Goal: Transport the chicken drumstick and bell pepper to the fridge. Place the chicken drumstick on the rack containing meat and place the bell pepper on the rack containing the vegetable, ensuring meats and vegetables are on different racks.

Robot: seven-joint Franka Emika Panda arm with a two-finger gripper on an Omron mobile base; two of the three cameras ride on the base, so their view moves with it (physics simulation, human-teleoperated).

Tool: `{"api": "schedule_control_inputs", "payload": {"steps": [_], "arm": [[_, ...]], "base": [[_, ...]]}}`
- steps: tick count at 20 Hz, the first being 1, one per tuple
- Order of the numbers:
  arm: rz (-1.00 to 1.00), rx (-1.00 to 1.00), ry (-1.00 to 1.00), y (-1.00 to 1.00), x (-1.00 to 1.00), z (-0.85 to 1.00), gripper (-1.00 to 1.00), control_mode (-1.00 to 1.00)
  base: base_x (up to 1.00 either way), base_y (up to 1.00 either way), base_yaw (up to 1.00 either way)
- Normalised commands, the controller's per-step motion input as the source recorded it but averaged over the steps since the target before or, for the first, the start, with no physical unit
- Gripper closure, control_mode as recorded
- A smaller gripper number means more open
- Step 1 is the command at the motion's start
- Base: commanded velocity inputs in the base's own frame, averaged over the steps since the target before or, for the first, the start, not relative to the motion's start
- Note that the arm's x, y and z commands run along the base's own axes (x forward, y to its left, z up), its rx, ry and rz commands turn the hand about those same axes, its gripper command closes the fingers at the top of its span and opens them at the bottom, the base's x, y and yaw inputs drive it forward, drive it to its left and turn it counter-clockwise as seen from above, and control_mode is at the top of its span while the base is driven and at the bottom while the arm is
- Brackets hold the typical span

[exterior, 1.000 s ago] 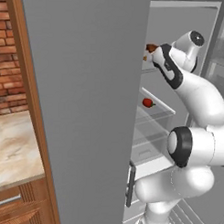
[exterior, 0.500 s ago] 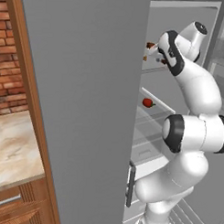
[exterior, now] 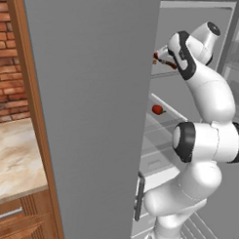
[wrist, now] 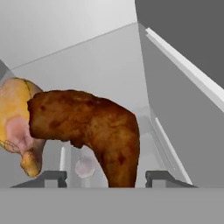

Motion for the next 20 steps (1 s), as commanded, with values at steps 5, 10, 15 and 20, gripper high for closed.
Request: {"api": "schedule_control_inputs", "payload": {"steps": [5,10,15,20], "arm": [[0.0,0.0,0.0,0.0,0.1,0.0,-1.0,-1.0],[0.0,0.0,0.0,0.01,-0.48,0.08,-1.0,-1.0],[0.01,-0.04,-0.02,0.41,-0.99,-0.04,-1.0,-1.0],[0.02,-0.08,-0.04,0.57,-1.0,-0.13,-1.0,-1.0]], "base": [[0.0,0.0,0.0],[0.0,0.0,0.0],[0.0,0.0,0.0],[0.0,0.0,0.0]]}}
